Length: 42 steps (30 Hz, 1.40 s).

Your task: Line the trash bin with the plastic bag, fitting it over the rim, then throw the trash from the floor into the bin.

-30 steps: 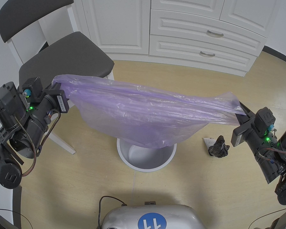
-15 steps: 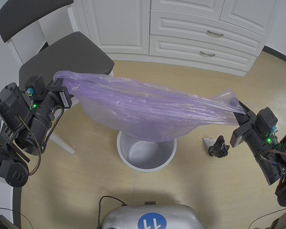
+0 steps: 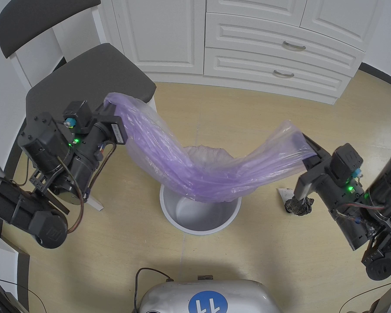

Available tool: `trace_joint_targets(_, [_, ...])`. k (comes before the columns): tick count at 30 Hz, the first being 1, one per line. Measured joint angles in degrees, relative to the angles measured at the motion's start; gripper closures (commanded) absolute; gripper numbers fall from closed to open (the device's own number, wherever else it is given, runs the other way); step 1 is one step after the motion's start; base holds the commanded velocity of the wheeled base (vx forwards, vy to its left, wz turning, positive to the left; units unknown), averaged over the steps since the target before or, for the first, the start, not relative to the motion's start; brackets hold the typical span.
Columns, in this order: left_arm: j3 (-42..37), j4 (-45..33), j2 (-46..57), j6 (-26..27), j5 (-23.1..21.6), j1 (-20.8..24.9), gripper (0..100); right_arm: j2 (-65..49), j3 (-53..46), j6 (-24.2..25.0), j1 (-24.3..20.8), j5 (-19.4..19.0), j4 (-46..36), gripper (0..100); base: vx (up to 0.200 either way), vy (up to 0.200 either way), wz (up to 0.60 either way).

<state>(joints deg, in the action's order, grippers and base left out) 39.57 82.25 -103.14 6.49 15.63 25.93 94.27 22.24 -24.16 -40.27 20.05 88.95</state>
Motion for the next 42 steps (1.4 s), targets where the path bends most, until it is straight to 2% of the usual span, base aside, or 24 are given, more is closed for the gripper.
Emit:
trace_joint_targets(6, [1.7,2.0,-4.1,-1.6,-0.1,4.5,100,5.0,4.2,5.0,-0.6,0.0,0.0,100,0.000,0.000,0.00])
trace_joint_targets(10, [0.5,2.2,-4.6,-3.1,-0.1,7.7,100,6.1,4.9,7.3,-2.5,0.1,0.0,100,0.000,0.000,0.00])
trace_joint_targets(20, [-1.9,2.1,-3.2,-6.4,-0.1,14.9,100,7.6,6.6,10.4,-5.0,0.5,0.0,100,0.000,0.000,0.00])
trace_joint_targets(22, [-2.2,2.1,-3.0,-6.9,-0.1,15.8,100,8.4,7.4,10.9,-5.0,1.3,0.0,100,0.000,0.000,0.00])
trace_joint_targets(25, [-2.8,2.0,-2.7,-7.3,-0.1,16.9,100,9.5,9.6,12.2,-4.8,4.7,-0.3,100,0.000,0.000,0.00])
trace_joint_targets(27, [-3.2,1.7,-2.4,-7.4,-0.1,17.4,100,10.0,10.9,13.5,-4.7,6.3,-2.9,100,0.000,0.000,0.00])
trace_joint_targets(33, [-4.0,0.3,-1.4,-7.7,0.0,18.2,100,9.8,15.2,20.8,-4.9,9.2,-17.9,100,0.000,0.000,0.00])
trace_joint_targets(42, [-4.4,-4.6,0.0,-9.7,0.0,18.8,100,6.0,22.5,35.9,-7.2,10.3,-43.6,100,0.000,0.000,0.00])
